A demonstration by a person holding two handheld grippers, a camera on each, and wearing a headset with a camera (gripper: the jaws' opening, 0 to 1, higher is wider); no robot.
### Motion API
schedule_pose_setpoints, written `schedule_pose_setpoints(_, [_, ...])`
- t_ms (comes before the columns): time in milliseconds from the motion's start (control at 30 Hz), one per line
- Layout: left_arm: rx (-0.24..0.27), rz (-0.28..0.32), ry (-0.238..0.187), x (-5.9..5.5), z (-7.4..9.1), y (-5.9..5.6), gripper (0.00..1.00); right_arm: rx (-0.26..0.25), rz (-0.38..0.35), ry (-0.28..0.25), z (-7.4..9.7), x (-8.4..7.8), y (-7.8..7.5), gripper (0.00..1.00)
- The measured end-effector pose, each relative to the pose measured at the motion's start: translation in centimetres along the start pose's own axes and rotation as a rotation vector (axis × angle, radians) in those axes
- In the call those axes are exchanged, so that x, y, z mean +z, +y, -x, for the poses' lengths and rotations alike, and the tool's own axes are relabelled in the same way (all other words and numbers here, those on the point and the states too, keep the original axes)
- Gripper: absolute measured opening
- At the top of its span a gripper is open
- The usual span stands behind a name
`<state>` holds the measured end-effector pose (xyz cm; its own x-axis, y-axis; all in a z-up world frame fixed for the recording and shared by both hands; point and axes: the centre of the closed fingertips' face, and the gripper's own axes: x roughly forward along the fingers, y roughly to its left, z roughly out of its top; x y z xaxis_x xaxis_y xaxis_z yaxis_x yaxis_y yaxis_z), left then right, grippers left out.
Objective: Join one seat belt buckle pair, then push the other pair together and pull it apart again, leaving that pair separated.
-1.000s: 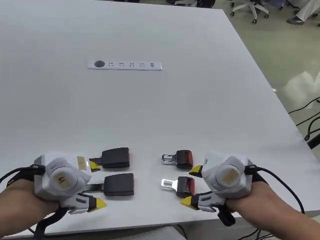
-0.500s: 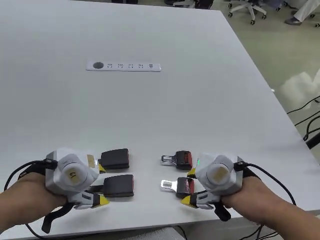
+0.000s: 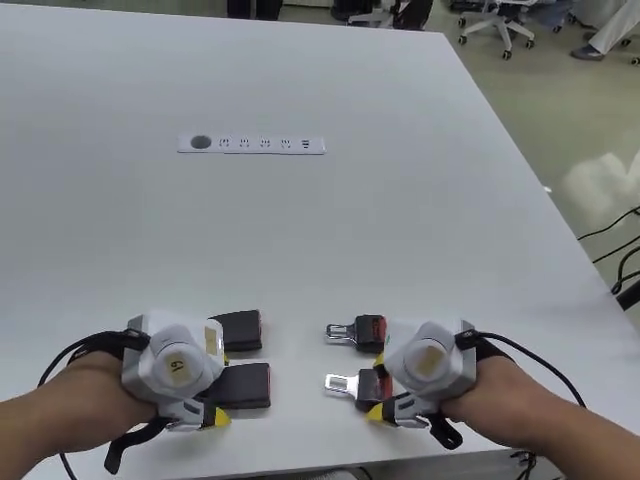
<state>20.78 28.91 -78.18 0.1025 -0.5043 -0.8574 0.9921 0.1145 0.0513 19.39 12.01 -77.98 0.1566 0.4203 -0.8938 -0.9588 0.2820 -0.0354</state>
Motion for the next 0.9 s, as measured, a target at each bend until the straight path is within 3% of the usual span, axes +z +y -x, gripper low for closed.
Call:
schedule_pose_setpoints(67, [-0.006, -0.003, -0.004, 0.2, -0.1, 0.1, 0.42, 0.012, 0.003, 0.014, -0.2, -0.5, -0.2, 0.33])
schedule_pose_setpoints(233, [-0.022, -0.031, -0.016, 0.8, -0.1, -0.3, 0.37, 0.041, -0.014, -0.034, -0.2, -0.7, -0.5, 0.33])
schedule_pose_setpoints(400, [-0.031, -0.018, -0.018, 0.9, -0.1, -0.4, 0.35, 0.058, -0.001, -0.039, -0.3, -0.6, -0.4, 0.32])
schedule_pose_setpoints(900, [-0.051, 0.005, -0.003, 0.9, -0.1, -0.5, 0.35, 0.084, 0.099, 0.026, -0.4, -0.3, -0.4, 0.33])
